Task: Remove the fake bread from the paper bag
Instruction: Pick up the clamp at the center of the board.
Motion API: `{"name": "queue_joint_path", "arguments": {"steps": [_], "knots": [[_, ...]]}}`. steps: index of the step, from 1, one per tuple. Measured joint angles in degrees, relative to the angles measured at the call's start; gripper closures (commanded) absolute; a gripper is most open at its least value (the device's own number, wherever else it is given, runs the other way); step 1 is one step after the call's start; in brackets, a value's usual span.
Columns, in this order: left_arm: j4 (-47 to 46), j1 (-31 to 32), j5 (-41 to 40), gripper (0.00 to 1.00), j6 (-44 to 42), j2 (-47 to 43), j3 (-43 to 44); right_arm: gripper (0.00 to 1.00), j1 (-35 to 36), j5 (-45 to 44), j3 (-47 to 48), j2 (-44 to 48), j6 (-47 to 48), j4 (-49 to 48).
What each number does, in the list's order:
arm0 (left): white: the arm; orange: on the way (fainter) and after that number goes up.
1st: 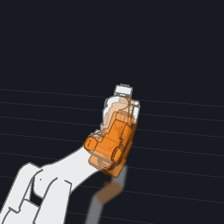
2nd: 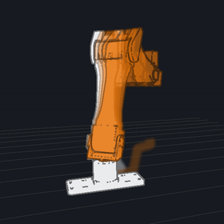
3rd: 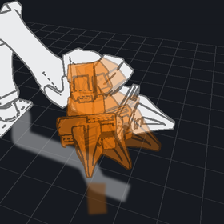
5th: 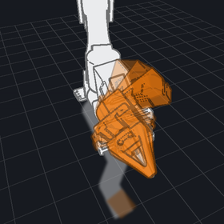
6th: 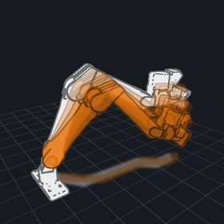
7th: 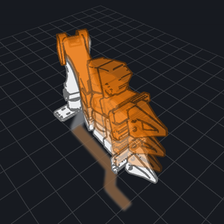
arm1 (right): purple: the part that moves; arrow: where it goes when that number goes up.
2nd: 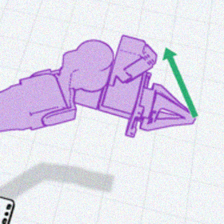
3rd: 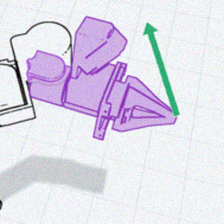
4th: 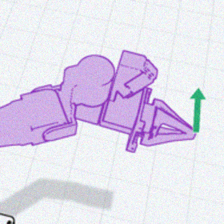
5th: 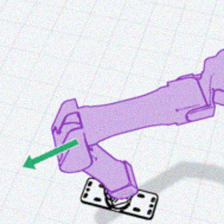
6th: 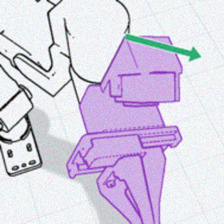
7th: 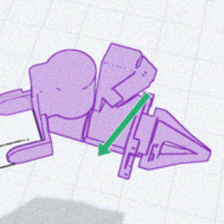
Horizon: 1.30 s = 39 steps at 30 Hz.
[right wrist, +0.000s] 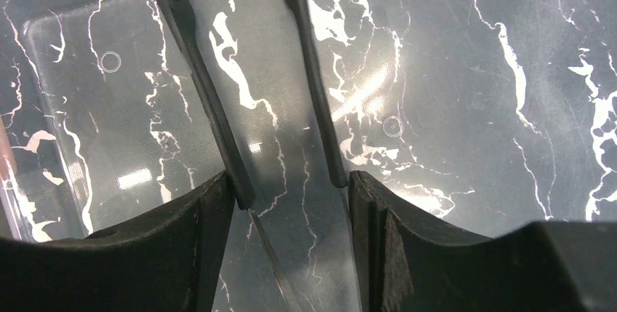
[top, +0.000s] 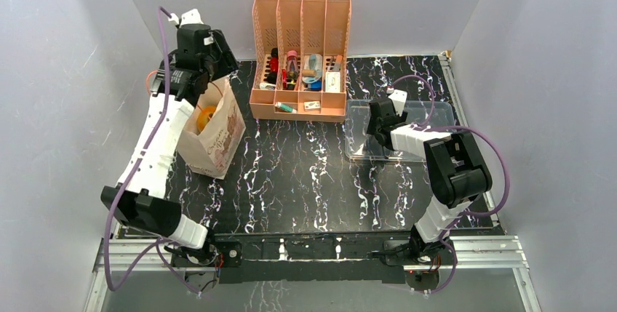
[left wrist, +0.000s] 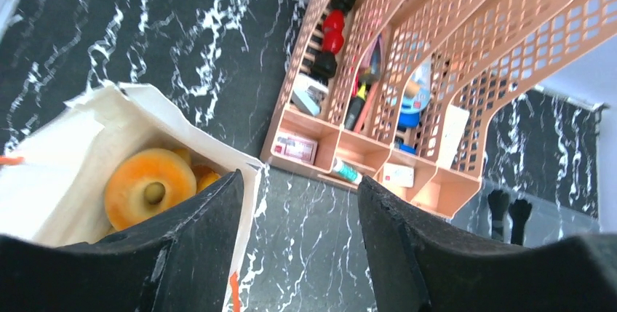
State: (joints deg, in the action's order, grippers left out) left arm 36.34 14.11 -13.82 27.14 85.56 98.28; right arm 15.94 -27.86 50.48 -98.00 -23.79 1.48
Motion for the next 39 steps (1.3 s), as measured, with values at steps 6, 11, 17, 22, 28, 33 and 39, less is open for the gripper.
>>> {"name": "queue_joint_path", "arguments": {"steps": [6, 11, 17, 22, 28, 33, 39], "knots": [[0.0, 0.1, -9.2, 0.39, -0.5, -5.9, 1.6, 0.52, 0.0, 0.3, 0.0, 0.0, 0.0, 0.0], [-2.7, 0.1, -20.2, 0.37, -0.5, -17.7, -5.8, 0.54, 0.0, 1.3, 0.0, 0.4, -0.2, 0.0], [-4.9, 0.1, -32.4, 0.35, -0.5, -27.1, -10.2, 0.54, -0.1, 2.5, -0.1, 1.0, -0.3, 0.0], [-6.2, 0.1, -38.5, 0.25, -1.2, -30.3, -13.7, 0.54, -0.2, 3.2, -0.1, 2.2, -0.3, 0.0], [-4.0, 0.1, -41.7, 0.15, -1.4, -30.8, -18.0, 0.55, -0.3, 4.1, -0.1, 3.0, -0.3, 0.2], [1.0, -0.5, -39.9, 0.09, -0.3, -25.7, -15.6, 0.55, -0.3, 4.5, -0.1, 3.6, -0.3, 0.4], [3.6, -5.7, -33.3, 0.09, -1.7, -21.2, -13.7, 0.55, -0.3, 5.6, -0.1, 3.7, -0.5, 0.4]]}}
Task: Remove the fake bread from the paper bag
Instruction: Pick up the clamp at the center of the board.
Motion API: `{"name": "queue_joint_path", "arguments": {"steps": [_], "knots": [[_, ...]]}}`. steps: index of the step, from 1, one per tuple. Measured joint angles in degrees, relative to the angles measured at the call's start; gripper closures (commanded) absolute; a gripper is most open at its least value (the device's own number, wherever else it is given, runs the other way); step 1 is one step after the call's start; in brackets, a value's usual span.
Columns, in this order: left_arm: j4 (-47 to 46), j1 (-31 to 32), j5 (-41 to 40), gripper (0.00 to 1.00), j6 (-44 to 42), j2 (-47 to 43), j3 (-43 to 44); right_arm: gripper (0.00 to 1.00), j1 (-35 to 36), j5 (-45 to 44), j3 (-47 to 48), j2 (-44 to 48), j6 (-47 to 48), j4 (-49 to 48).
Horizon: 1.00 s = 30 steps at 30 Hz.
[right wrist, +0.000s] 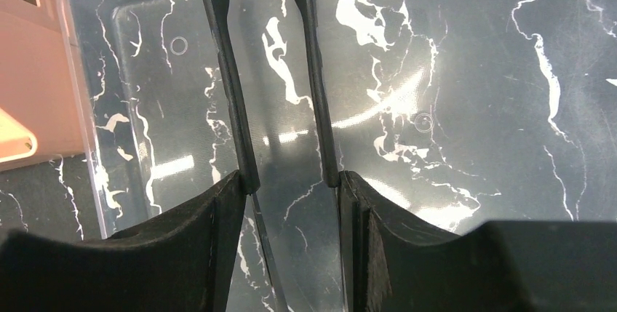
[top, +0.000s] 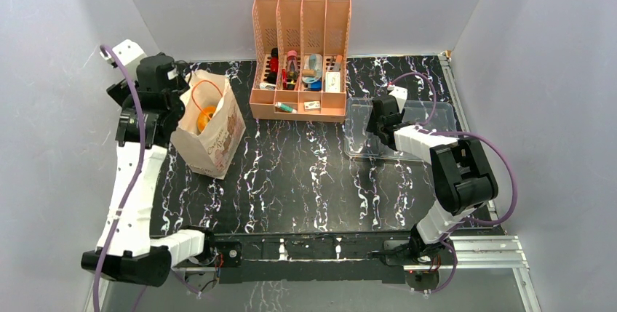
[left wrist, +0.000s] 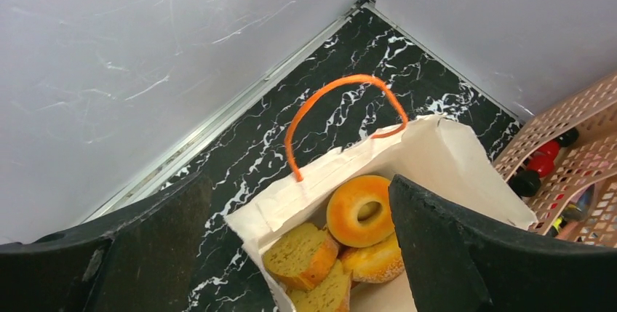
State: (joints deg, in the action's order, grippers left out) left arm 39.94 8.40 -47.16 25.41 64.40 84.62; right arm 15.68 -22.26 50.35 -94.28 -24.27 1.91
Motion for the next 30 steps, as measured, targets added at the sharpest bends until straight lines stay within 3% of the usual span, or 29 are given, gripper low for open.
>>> {"name": "queue_joint_path", "arguments": {"steps": [10, 18, 30], "knots": [[1.8, -8.9, 15.4, 0.08, -1.3, 10.5, 10.3, 0.54, 0.0, 1.7, 0.0, 0.0, -0.6, 0.0], [2.1, -17.7, 27.2, 0.07, 0.3, 8.5, 3.7, 0.54, 0.0, 3.5, 0.0, 0.0, -1.6, -0.1], [0.6, -18.5, 34.4, 0.06, 0.9, 3.4, -3.2, 0.54, 0.0, 5.9, -0.5, 0.0, -2.8, -0.5]]}}
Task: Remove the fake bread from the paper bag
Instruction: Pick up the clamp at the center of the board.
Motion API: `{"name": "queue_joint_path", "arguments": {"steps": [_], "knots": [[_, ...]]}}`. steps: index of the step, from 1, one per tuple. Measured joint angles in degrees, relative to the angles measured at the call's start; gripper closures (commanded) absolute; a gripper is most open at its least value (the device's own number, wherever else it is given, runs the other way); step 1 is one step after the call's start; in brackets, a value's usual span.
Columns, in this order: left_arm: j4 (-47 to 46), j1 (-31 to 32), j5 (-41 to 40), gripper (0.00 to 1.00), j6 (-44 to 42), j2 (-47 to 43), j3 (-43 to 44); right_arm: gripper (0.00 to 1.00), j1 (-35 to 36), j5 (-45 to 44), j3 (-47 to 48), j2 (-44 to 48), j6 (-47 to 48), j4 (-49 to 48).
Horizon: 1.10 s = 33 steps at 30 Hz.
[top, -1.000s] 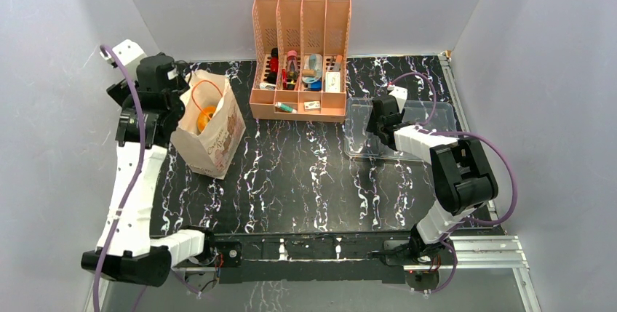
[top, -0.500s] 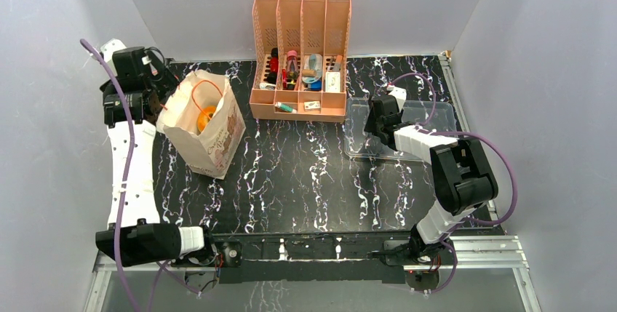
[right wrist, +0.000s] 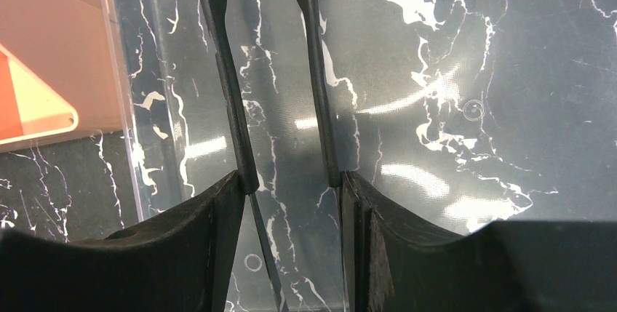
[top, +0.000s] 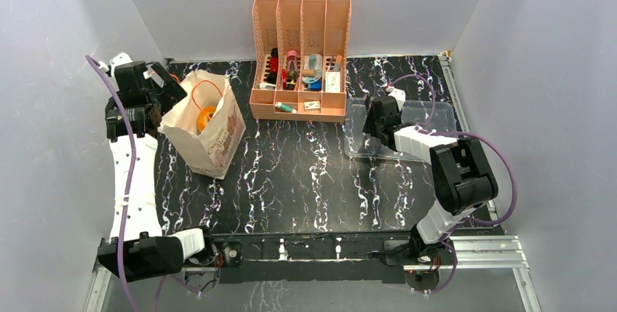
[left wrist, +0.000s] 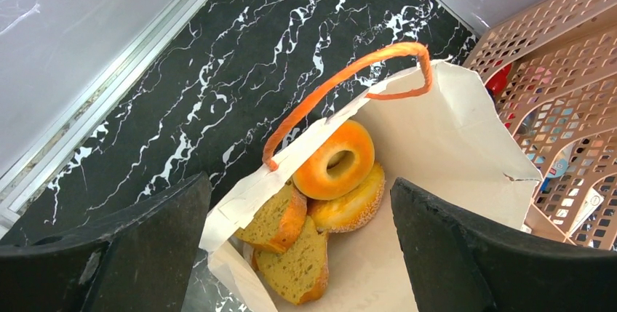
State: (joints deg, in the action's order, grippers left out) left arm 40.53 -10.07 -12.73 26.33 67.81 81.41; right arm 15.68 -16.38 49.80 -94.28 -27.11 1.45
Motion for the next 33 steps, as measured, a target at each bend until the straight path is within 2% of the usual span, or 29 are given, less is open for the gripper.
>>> {"name": "queue_joint_path", "arguments": {"steps": [15, 23, 28, 33], "knots": [[-5.1, -0.3, 0.8, 0.08, -4.3, 5.6, -0.5, 0.53, 0.0, 1.3, 0.0, 0.0, -0.4, 0.0], [-8.9, -0.3, 2.5, 0.13, -6.0, 6.1, -7.1, 0.53, 0.0, 2.1, 0.0, -0.1, -1.1, -0.1], [-10.8, -0.3, 3.1, 0.3, -6.7, 4.7, -11.0, 0.54, 0.0, 2.5, 0.0, -0.2, -1.3, -0.2], [-12.3, -0.3, 3.1, 0.57, -7.2, 3.4, -12.3, 0.57, 0.0, 2.6, 0.0, -0.9, -1.4, 0.0]]}}
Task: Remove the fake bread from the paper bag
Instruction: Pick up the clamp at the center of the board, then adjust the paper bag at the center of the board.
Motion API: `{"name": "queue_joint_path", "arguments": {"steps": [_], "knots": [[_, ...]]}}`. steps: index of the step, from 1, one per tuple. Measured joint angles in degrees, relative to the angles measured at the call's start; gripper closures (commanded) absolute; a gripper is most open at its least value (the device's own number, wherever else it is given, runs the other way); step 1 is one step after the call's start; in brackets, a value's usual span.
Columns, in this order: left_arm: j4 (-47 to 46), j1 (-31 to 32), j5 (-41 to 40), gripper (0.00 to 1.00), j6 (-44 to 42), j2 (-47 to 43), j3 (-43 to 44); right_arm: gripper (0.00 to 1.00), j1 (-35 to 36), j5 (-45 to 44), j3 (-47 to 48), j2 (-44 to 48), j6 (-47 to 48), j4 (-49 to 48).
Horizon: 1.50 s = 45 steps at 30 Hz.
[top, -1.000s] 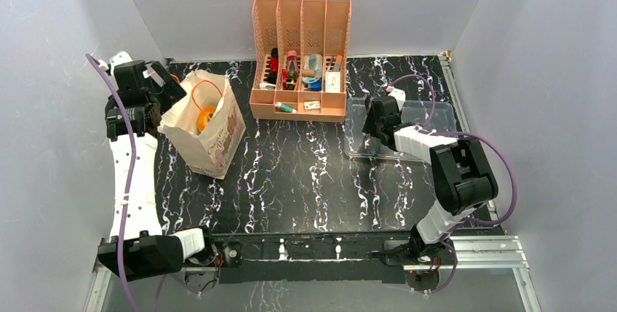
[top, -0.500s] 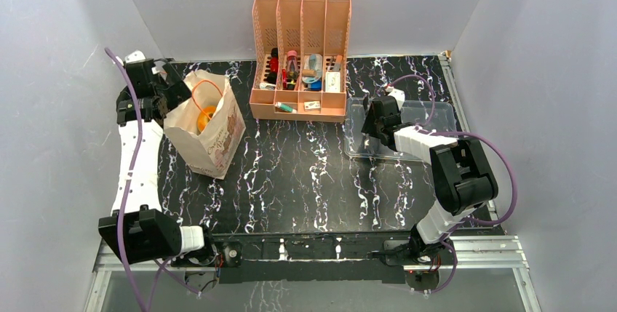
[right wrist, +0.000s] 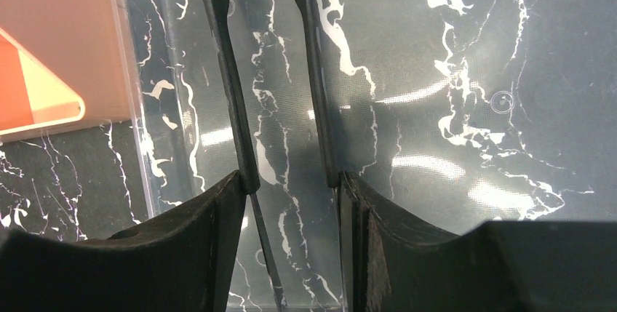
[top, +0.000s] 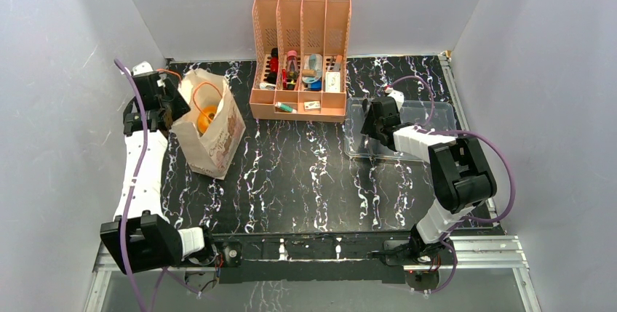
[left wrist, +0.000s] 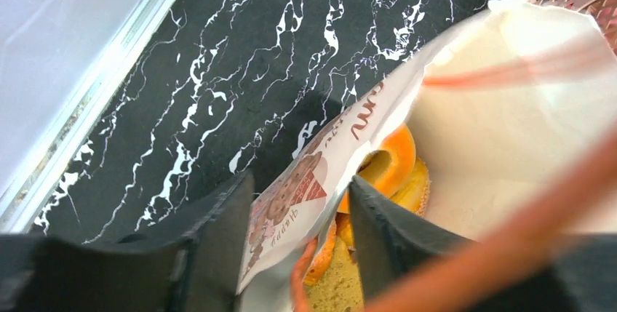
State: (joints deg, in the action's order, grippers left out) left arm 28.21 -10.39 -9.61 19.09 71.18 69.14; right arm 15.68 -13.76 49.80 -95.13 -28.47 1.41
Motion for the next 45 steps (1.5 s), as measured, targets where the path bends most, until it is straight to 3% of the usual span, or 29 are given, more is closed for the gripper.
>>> {"name": "queue_joint_path", "arguments": {"steps": [10, 22, 31, 35, 40, 45], "knots": [[-3.3, 0.0, 2.2, 1.0, -0.2, -3.2, -3.4, 0.63, 0.0, -0.5, 0.0, 0.0, -0.1, 0.4], [-5.8, 0.2, 4.0, 1.0, 0.0, -3.9, -3.9, 0.72, 0.0, -0.9, 0.0, 1.8, -0.2, 2.0], [-11.9, 3.2, 0.0, 1.0, -0.8, -5.3, -4.8, 0.75, 0.5, -0.9, -0.1, 4.0, -0.2, 2.6], [-14.9, 9.6, -5.8, 1.0, -4.1, -5.0, -5.4, 0.75, 0.8, -0.9, -0.1, 4.0, -0.2, 3.1], [-20.0, 22.2, -13.4, 1.0, -13.4, -2.2, -5.6, 0.77, 1.1, -0.9, -0.3, 4.1, -0.2, 3.1], [-25.4, 30.4, -17.6, 1.0, -22.1, -1.0, -8.9, 0.77, 1.2, -0.9, -2.9, 5.8, -0.1, 3.2]]}}
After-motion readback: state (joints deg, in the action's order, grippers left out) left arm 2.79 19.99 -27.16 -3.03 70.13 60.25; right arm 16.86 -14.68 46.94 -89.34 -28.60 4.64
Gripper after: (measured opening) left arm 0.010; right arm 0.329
